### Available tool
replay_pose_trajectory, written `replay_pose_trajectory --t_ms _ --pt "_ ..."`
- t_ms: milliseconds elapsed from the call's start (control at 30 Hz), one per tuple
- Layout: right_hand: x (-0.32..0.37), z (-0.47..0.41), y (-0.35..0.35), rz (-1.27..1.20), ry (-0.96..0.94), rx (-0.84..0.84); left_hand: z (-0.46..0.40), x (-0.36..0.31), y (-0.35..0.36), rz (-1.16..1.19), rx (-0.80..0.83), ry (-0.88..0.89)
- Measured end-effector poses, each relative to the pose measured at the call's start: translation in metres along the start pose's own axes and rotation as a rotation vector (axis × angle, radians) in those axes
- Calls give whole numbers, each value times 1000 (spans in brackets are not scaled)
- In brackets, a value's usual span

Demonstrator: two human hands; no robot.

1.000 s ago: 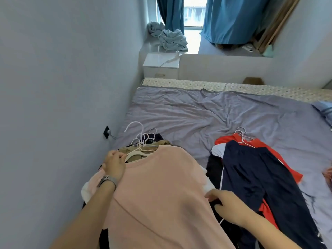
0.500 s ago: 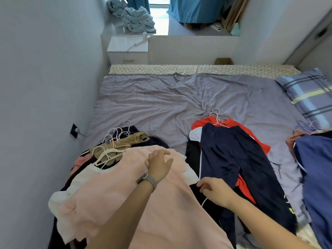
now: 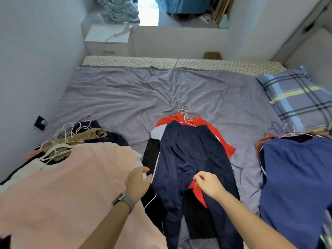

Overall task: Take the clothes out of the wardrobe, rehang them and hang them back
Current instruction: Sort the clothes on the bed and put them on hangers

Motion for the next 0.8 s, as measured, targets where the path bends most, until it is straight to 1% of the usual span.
replay_pose_trajectory --t_ms 100,200,300,400,500,567,600,733,800 --pt "-70 -24 -19 6 48 59 14 -21 54 148 -14 -114" --pt "-128 -45 -47 10 89 49 26 -43 106 179 5 -212" --pt "-168 -77 -76 -9 114 4 29 -65 142 191 11 -235" --pt "-191 -114 -86 -9 136 36 20 -78 160 315 -23 -296" --pt "-197 -161 -86 73 116 83 0 -86 163 511 -83 -476" --pt "-191 -193 -85 106 107 118 -18 -88 163 579 -123 -540" --pt "-186 -212 -85 100 95 114 -25 -89 162 588 -140 -544" --pt "-160 -281 -90 70 -55 -79 -40 -87 167 592 -172 -555" --pt "-148 -313 -92 -19 -38 -160 -38 -84 176 618 -164 -588"
Point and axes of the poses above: each hand's wrist, its own z-axis away from the middle knuckle, its own y-axis out of the palm, x = y × z, the point moved 3 cm from there along -z, towards the middle knuckle, and after that the axes turned 6 degrees about -x, right-handed, at the moved point
